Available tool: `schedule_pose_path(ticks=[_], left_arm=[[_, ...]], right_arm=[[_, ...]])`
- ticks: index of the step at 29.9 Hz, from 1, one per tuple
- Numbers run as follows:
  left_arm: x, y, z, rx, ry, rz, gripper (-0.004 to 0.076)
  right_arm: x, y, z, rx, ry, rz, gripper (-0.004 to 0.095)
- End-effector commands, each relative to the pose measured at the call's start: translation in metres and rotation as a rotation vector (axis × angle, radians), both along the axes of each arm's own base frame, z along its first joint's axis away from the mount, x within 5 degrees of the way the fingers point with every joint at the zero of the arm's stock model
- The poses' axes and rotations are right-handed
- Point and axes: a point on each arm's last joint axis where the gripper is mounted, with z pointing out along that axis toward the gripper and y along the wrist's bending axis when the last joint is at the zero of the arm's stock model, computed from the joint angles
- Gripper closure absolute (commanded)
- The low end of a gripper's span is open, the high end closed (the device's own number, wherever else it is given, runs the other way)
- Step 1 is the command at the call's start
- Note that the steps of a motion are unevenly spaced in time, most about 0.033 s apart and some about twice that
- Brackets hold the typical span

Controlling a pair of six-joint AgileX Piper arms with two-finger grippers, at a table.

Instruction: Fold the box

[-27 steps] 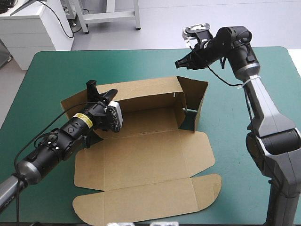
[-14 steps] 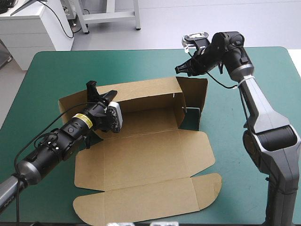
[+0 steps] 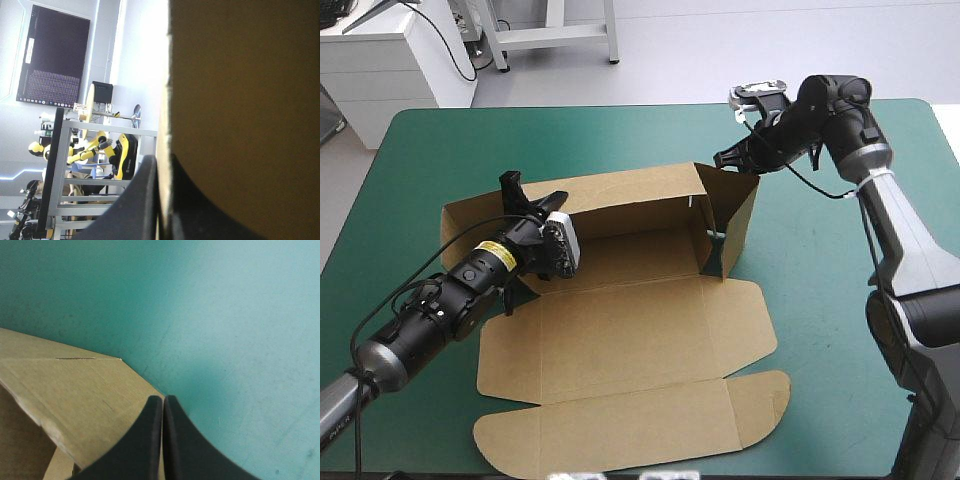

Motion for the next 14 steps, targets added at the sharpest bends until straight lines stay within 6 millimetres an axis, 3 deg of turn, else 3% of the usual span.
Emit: schedule_pose_path(ticks=[1, 8, 14], left_arm=[[-0.003, -0.001, 0.023, -0.089, -0.102, -0.010, 0.0731], [-0.003, -0.001, 0.022, -0.087, -0.097, -0.009, 0.0731], [-0.003, 0.000, 0.019, -0.066, -0.063, -0.001, 0.0731]], right_arm=[[-0.021, -0.013, 0.034, 0.031, -0.077, -0.005, 0.0910], [-0.027, -0.003, 0.015, 0.116, 0.004, 0.064, 0.0910], [-0.041, -0.001, 0.017, 0.149, 0.009, 0.110, 0.0910]])
